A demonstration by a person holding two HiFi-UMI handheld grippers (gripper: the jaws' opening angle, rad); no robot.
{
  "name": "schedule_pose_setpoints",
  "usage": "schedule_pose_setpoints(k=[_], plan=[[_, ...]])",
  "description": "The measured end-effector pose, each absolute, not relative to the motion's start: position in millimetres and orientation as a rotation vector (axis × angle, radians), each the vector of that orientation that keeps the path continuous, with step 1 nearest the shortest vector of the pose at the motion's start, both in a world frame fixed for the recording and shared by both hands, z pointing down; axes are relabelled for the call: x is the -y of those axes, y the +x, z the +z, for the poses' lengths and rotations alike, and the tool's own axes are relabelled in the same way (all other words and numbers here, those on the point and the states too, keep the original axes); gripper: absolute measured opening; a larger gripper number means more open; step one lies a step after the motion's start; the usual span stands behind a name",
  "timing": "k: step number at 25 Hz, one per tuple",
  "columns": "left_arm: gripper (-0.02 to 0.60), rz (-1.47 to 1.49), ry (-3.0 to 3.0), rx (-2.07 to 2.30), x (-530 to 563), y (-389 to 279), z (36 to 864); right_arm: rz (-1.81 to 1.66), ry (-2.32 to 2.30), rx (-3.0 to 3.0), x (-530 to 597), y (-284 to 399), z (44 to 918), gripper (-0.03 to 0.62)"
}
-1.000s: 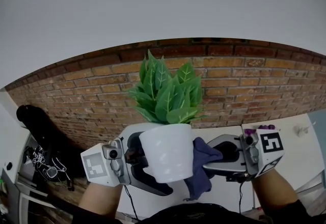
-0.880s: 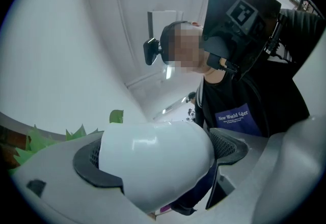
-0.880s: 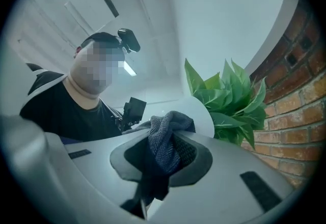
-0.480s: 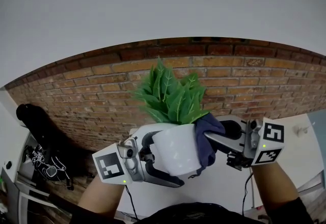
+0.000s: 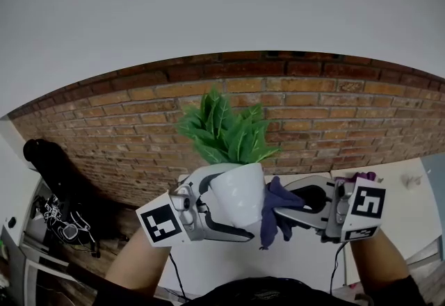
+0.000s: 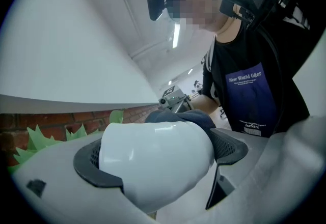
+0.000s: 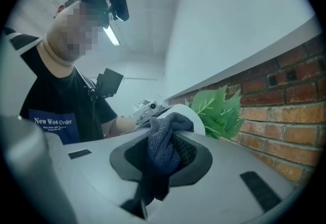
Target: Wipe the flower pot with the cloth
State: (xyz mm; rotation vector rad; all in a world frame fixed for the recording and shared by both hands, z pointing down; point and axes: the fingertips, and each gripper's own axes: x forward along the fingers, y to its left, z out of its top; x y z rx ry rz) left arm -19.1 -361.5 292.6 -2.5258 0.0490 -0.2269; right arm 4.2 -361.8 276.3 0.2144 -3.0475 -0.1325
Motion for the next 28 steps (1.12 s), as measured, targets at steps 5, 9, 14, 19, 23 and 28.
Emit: schedule_pose_setpoints(k=[5,9,14,19,23,28], plan=[[0.552,-0.212,-2.491,-0.037,379,-18,293,-0.223,0.389,3.040,389,4,256,0.057],[0.552,-0.199,-2.555,-0.050,403,-15,293,-0.329,0.486,2.942,421,-12,248,0.057],[0.552,-0.310,-2.550,-0.065,428,-11,296,-0.381,0.515,2.833,447,-30,244,0.057],[0.551,-0.373,-2.506,-0.125,440,-15,305,-0.428,0.355,2.749,418,-44,274,0.057],[0.549,-0.405,-2.494,-0.158,445,-18,312,-0.426,0.252,2.699,397,-44,300,0.057],[0.549,-0.417,-2.469,-0.117,437,-17,311,-0.444,0.404,2.783,416,-43,257,0.057]])
